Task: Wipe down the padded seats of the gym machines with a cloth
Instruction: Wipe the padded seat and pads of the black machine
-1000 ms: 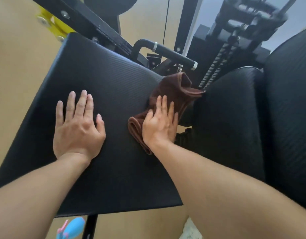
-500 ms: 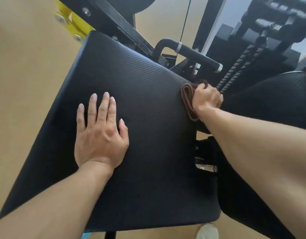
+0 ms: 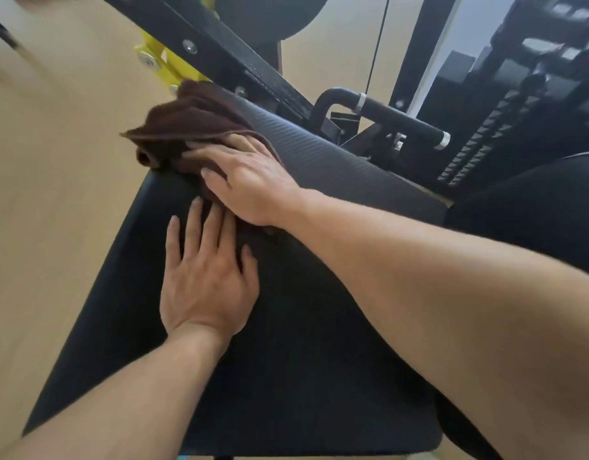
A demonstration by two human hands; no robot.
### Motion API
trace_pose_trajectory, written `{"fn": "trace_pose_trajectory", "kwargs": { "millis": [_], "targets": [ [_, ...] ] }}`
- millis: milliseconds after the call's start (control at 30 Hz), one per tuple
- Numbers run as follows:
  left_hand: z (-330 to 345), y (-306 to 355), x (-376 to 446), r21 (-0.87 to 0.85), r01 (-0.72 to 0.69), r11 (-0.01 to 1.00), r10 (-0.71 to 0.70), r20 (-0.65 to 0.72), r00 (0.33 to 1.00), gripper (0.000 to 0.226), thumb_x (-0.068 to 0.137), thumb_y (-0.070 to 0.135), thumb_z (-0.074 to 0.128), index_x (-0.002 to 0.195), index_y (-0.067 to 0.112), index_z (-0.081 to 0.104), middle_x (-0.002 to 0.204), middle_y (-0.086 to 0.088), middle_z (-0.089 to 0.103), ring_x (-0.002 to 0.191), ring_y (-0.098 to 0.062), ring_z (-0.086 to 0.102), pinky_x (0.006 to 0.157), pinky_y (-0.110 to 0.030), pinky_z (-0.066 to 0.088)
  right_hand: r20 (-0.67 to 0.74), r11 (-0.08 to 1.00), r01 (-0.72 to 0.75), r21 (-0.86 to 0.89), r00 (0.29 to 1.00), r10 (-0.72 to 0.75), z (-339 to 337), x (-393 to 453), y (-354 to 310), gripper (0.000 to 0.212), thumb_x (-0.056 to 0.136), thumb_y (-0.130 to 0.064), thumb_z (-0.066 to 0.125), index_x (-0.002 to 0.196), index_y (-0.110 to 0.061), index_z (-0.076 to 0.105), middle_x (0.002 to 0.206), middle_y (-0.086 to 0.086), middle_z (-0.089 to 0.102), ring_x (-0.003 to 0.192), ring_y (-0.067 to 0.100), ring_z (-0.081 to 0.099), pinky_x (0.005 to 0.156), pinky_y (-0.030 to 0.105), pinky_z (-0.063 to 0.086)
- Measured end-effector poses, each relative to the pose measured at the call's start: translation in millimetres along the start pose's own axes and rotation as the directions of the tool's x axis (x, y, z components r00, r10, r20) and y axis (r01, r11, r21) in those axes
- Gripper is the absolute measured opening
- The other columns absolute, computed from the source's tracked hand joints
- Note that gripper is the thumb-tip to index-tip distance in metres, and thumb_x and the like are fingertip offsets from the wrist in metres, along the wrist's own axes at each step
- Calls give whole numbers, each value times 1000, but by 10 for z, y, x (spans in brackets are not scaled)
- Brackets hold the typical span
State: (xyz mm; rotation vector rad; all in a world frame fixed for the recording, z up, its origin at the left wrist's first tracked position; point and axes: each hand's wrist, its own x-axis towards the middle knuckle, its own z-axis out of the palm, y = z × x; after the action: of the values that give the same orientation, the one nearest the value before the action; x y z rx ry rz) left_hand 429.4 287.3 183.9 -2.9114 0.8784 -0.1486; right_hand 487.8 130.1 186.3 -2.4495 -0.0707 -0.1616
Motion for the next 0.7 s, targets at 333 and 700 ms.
{"fn": "trace_pose_trajectory", "kwargs": {
  "millis": [333,700],
  "targets": [
    [41,-9,-18,-37,16,999,-17,-45,999,65,98,38,31,155,7,34,165,-6,32,155,-27,20,126,-49,11,-298,795,-571,-206,810,505,-330,-693,805,47,105,-24,35,151,-22,45,160,-3,42,154,19,25,128,38,7],
    [53,7,-44,-70,8,998,-12,-58,998,66,97,37,31,154,5,35,164,-9,32,155,-29,18,126,-48,6,-288,475,-867,-151,499,818,-256,-1693,889,59,106,-24,21,162,-4,15,171,11,10,159,25,0,128,37,-9]
  ]
}}
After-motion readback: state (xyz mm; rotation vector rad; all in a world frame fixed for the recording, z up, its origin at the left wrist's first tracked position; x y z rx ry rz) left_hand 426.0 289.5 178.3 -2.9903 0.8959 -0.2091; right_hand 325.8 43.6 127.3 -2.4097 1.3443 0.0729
